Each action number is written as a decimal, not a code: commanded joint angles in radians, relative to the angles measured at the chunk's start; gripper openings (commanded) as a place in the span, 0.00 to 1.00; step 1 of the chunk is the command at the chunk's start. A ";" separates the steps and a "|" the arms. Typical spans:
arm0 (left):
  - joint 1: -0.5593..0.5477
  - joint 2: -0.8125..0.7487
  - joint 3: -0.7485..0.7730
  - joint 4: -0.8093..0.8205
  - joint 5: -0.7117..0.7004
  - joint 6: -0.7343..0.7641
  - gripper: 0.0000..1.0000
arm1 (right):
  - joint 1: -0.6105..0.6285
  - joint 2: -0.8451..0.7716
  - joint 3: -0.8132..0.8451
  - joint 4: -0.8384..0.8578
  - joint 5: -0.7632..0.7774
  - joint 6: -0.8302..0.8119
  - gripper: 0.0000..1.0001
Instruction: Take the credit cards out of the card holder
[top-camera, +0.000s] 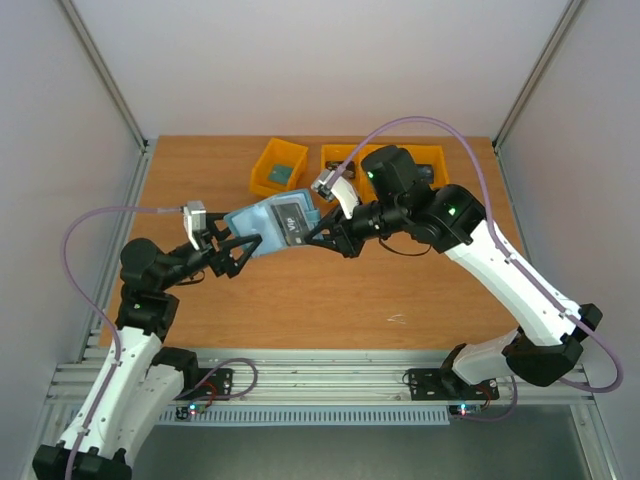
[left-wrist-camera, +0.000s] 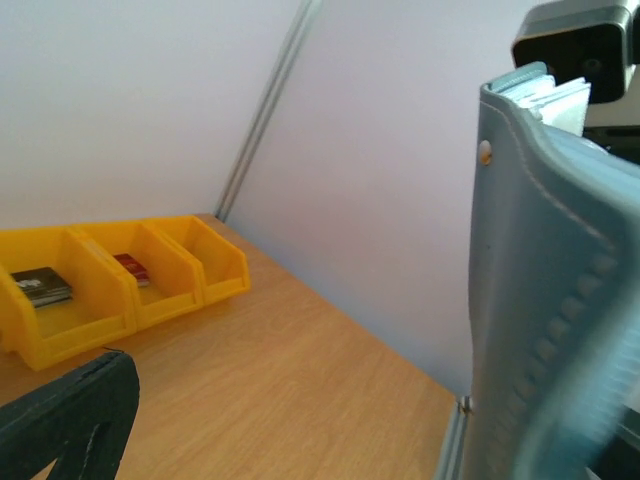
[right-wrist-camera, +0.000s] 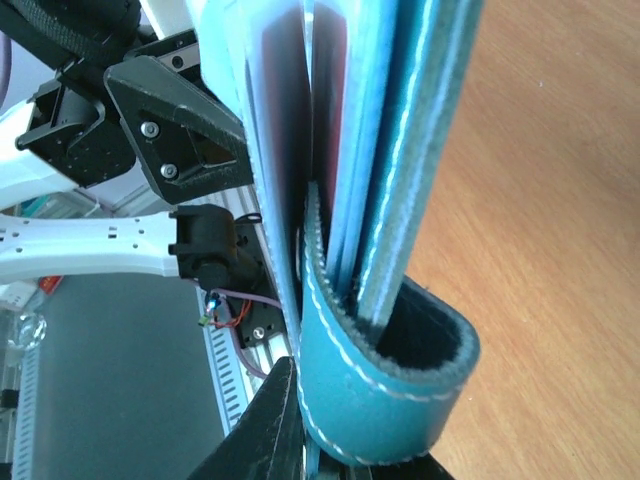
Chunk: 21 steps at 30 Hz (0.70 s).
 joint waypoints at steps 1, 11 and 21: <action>0.037 -0.014 0.028 0.000 -0.110 0.028 0.99 | -0.037 0.016 0.036 0.001 -0.096 -0.022 0.01; 0.047 0.025 0.057 -0.054 0.010 0.195 0.99 | -0.078 0.137 0.112 0.000 -0.129 0.019 0.01; 0.020 0.101 0.092 -0.100 -0.040 0.294 0.99 | -0.083 0.264 0.203 0.048 -0.192 0.189 0.01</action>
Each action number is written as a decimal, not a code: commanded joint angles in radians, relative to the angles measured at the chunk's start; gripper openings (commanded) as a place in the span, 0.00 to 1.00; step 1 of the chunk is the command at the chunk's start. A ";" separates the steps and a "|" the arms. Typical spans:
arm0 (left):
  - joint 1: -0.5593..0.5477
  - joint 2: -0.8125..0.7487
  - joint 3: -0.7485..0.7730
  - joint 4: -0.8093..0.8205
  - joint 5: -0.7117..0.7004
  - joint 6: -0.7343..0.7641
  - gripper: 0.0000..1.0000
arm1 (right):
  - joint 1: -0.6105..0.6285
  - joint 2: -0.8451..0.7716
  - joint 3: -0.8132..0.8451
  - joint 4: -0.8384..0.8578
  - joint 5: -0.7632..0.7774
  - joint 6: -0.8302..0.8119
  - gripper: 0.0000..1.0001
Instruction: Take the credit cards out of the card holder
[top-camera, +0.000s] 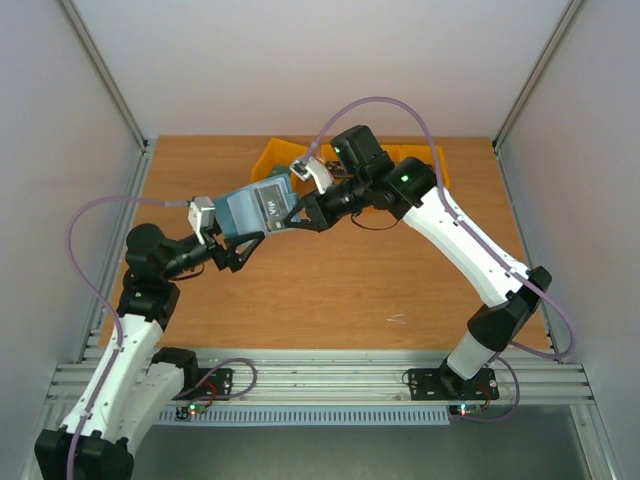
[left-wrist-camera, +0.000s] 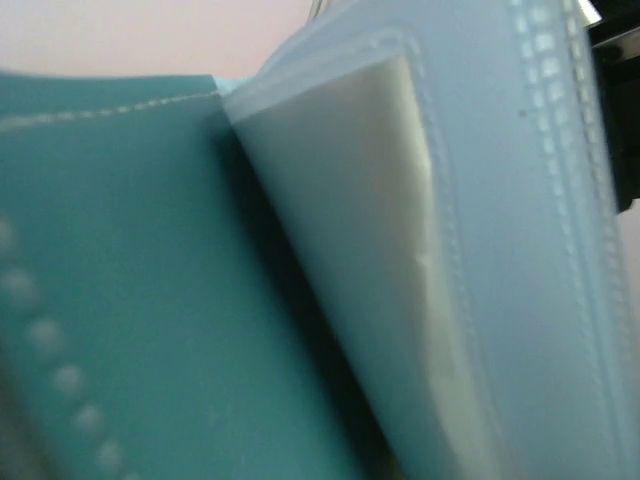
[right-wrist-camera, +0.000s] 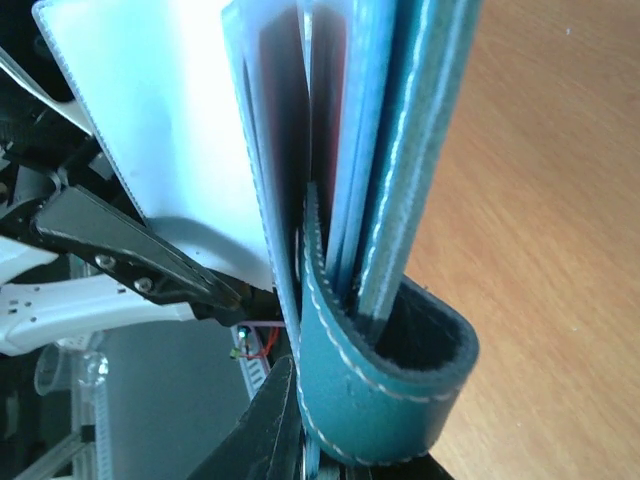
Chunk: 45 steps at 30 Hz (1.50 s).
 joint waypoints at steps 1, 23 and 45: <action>-0.021 0.035 0.061 -0.031 -0.064 0.094 0.99 | 0.002 0.030 0.076 0.030 -0.053 0.086 0.01; -0.036 0.130 0.152 0.172 0.090 -0.135 0.00 | -0.022 0.053 0.252 -0.174 -0.183 -0.125 0.39; -0.060 0.334 0.356 -0.057 0.247 0.124 0.00 | -0.245 0.215 0.291 -0.118 -0.506 -0.200 0.48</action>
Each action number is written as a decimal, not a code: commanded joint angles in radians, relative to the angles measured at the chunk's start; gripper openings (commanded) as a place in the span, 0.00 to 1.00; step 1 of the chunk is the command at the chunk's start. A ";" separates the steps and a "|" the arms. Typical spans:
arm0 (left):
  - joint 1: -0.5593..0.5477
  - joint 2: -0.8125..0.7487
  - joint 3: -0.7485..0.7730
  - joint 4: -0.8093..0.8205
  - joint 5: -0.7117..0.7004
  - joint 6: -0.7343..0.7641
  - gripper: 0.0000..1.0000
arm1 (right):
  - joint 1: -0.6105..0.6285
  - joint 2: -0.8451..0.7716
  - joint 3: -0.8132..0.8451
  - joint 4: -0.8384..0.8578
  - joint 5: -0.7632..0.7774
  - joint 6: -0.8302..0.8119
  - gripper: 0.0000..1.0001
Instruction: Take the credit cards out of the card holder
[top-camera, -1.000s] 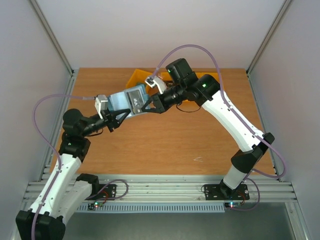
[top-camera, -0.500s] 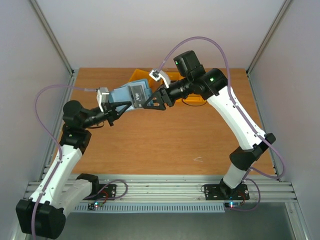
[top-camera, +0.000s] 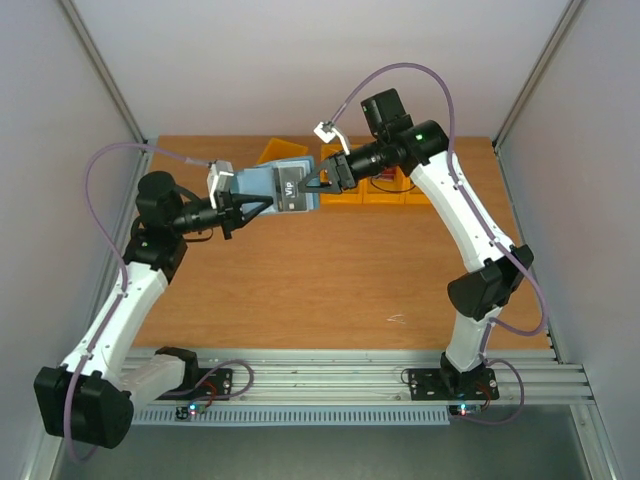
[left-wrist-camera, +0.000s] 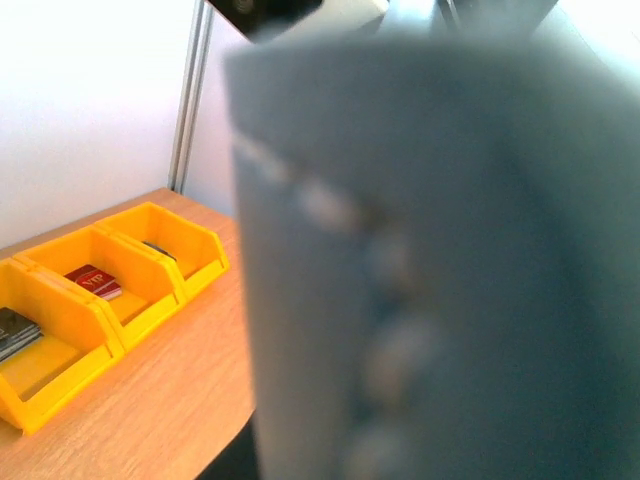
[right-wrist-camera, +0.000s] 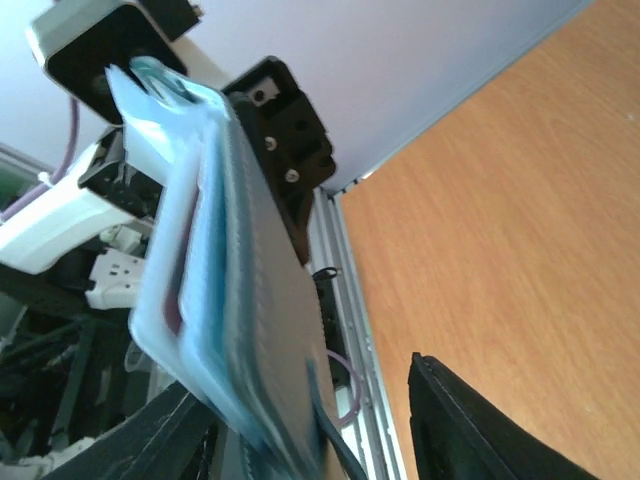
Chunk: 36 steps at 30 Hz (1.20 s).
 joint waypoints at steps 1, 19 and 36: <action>-0.016 -0.007 0.012 0.041 0.052 0.020 0.00 | 0.004 -0.006 0.010 0.028 -0.123 0.008 0.42; -0.049 -0.217 -0.224 0.139 -0.352 -0.139 0.67 | 0.028 -0.206 -0.332 0.320 -0.005 0.168 0.01; 0.119 -0.303 -0.236 0.015 -0.260 -0.153 0.49 | 0.210 0.039 0.006 -0.013 0.985 0.223 0.01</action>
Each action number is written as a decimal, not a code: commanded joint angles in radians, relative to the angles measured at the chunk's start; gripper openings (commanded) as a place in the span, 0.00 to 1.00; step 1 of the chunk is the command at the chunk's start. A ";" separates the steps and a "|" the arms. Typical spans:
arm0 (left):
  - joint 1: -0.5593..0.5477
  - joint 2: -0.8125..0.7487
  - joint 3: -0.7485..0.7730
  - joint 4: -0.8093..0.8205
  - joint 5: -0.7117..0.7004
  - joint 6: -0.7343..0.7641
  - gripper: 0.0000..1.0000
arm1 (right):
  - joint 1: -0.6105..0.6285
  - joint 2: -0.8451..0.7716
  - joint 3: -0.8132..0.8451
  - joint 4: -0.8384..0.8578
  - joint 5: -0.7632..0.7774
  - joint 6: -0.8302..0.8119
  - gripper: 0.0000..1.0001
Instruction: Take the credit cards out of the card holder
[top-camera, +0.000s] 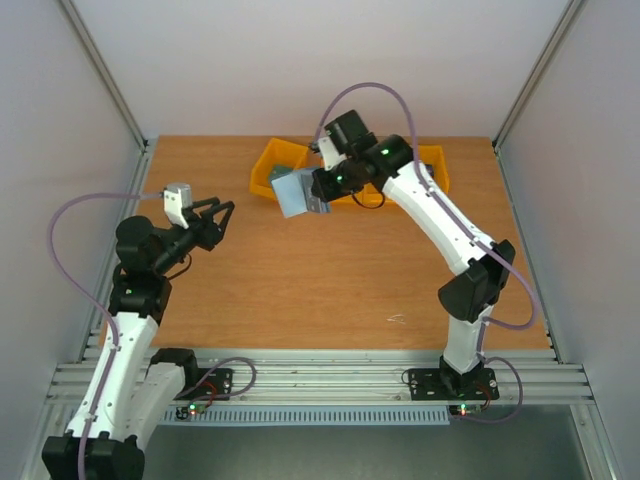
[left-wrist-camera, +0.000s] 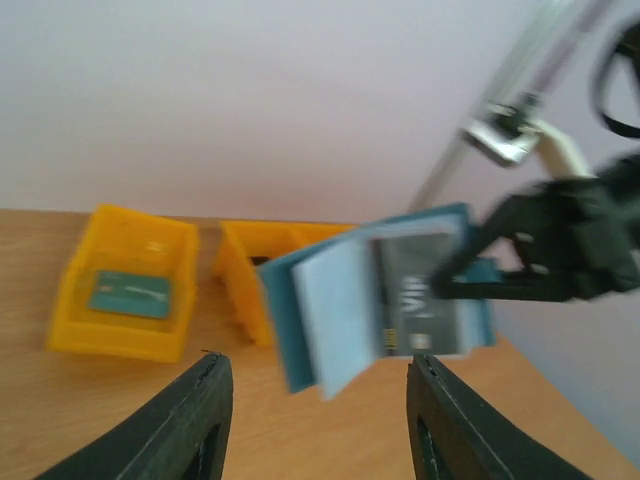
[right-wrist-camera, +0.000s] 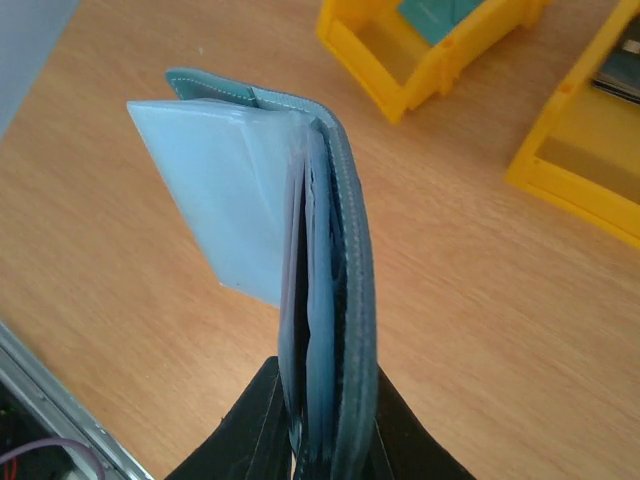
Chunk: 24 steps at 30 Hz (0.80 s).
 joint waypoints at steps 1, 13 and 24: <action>-0.056 0.018 0.029 0.120 0.311 -0.028 0.49 | 0.110 0.033 0.109 -0.041 0.132 -0.011 0.01; -0.243 0.074 -0.041 0.219 0.176 -0.113 0.44 | 0.170 -0.033 0.034 0.078 -0.233 -0.049 0.01; -0.206 0.082 -0.019 0.162 0.186 -0.102 0.44 | 0.141 -0.102 -0.052 0.155 -0.473 -0.145 0.01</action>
